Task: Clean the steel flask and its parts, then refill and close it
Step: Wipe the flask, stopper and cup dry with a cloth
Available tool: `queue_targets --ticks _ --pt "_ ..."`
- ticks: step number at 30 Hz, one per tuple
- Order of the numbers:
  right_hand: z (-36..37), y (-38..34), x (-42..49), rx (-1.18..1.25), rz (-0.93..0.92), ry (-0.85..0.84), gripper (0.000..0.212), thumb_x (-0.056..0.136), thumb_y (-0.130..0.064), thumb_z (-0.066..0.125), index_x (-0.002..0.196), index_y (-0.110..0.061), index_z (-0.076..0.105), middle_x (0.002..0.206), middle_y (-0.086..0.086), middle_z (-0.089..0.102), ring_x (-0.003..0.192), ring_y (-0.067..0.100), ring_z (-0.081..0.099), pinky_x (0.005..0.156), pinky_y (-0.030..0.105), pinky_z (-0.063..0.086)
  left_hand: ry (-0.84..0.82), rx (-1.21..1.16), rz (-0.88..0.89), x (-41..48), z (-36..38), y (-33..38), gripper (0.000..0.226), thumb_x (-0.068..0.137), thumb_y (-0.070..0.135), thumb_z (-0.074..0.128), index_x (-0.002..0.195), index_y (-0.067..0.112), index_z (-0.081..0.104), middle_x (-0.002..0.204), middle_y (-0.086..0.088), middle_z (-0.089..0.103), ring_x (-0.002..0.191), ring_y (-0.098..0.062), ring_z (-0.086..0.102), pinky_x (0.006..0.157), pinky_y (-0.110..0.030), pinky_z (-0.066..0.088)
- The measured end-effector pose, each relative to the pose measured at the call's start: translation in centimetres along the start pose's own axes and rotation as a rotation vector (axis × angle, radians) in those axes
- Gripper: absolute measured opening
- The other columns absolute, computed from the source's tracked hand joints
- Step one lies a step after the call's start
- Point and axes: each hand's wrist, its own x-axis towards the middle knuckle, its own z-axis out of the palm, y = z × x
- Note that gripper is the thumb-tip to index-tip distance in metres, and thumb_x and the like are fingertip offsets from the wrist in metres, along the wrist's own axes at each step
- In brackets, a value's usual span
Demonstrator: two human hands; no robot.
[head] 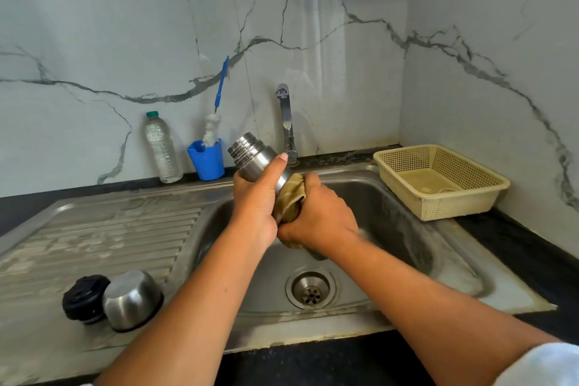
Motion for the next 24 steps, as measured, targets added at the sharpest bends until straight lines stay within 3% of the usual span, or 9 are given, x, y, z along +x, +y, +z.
queue_targets --ticks 3,6,10,12,14,17,20,22,24 --pt "-0.8 0.5 0.7 0.352 -0.031 -0.171 0.066 0.052 -0.036 0.085 0.11 -0.022 0.057 0.094 -0.005 0.071 0.088 0.018 0.07 0.083 0.042 0.061 -0.131 0.002 0.011 -0.1 -0.9 1.4 0.047 0.078 0.018 0.086 0.119 0.02 0.062 0.092 -0.006 0.074 0.078 -0.018 0.075 0.072 -0.036 0.061" --pt "-1.8 1.4 0.5 0.851 -0.02 -0.474 0.041 0.07 -0.009 0.081 0.109 -0.012 0.069 0.091 0.007 0.076 0.088 0.022 0.074 0.087 0.043 0.061 -0.342 -0.007 -0.018 -0.1 -2.0 2.4 0.052 0.074 0.029 0.082 0.119 0.011 0.063 0.093 -0.008 0.075 0.085 -0.022 0.074 0.075 -0.038 0.062" --pt "-2.6 2.4 0.1 1.205 0.056 -0.754 0.05 0.073 -0.009 0.075 0.121 -0.01 0.062 0.1 0.018 0.074 0.091 0.031 0.072 0.084 0.045 0.061 -0.5 -0.104 -0.056 -0.1 -2.3 2.2 0.069 0.057 0.041 0.093 0.114 0.011 0.067 0.102 -0.008 0.075 0.094 -0.023 0.073 0.082 -0.04 0.061" --pt "-2.7 2.1 0.1 1.139 0.042 -0.701 0.041 0.079 -0.003 0.075 0.118 -0.009 0.064 0.1 0.017 0.074 0.091 0.03 0.073 0.082 0.044 0.061 -0.51 -0.101 -0.047 0.0 -2.4 2.2 0.066 0.066 0.044 0.09 0.119 0.013 0.065 0.112 -0.009 0.075 0.103 -0.024 0.071 0.088 -0.042 0.06" --pt "-2.3 2.0 0.4 0.957 0.022 -0.526 0.036 0.077 -0.003 0.079 0.11 -0.011 0.067 0.095 0.01 0.077 0.089 0.023 0.074 0.085 0.041 0.061 -0.416 -0.021 -0.024 0.0 -2.0 2.5 0.056 0.079 0.038 0.08 0.127 0.014 0.062 0.114 -0.011 0.074 0.105 -0.026 0.071 0.085 -0.042 0.06" --pt "-1.3 1.7 0.6 0.457 -0.053 -0.231 0.067 0.053 -0.033 0.085 0.115 -0.021 0.06 0.1 -0.002 0.074 0.092 0.018 0.073 0.087 0.042 0.061 -0.106 0.056 0.042 -0.1 -0.9 2.3 0.055 0.078 0.029 0.086 0.126 0.016 0.062 0.105 -0.007 0.074 0.1 -0.026 0.072 0.076 -0.037 0.059" --pt "-0.7 0.6 0.0 -0.097 -0.096 -0.028 0.081 0.058 -0.05 0.082 0.125 -0.024 0.044 0.113 -0.005 0.063 0.097 0.024 0.067 0.083 0.039 0.057 0.097 -0.064 0.088 0.4 -0.8 2.4 0.053 0.073 0.034 0.091 0.115 0.018 0.063 0.101 -0.003 0.072 0.092 -0.02 0.071 0.075 -0.035 0.058" --pt "-0.3 0.3 0.0 -0.143 -0.125 0.009 0.079 0.061 -0.049 0.081 0.125 -0.023 0.043 0.113 -0.005 0.062 0.097 0.025 0.067 0.081 0.038 0.057 0.099 -0.073 0.063 0.7 -1.3 2.6 0.039 0.075 0.028 0.09 0.104 0.018 0.065 0.093 -0.003 0.071 0.087 -0.02 0.07 0.076 -0.036 0.059" --pt "-0.4 0.4 0.0 0.005 -0.103 -0.086 0.075 0.056 -0.046 0.081 0.12 -0.024 0.048 0.103 -0.008 0.066 0.089 0.018 0.068 0.079 0.039 0.06 0.033 -0.051 0.028 0.9 -1.8 2.6 0.029 0.08 0.017 0.085 0.1 0.016 0.064 0.088 -0.006 0.069 0.085 -0.023 0.069 0.073 -0.037 0.06"
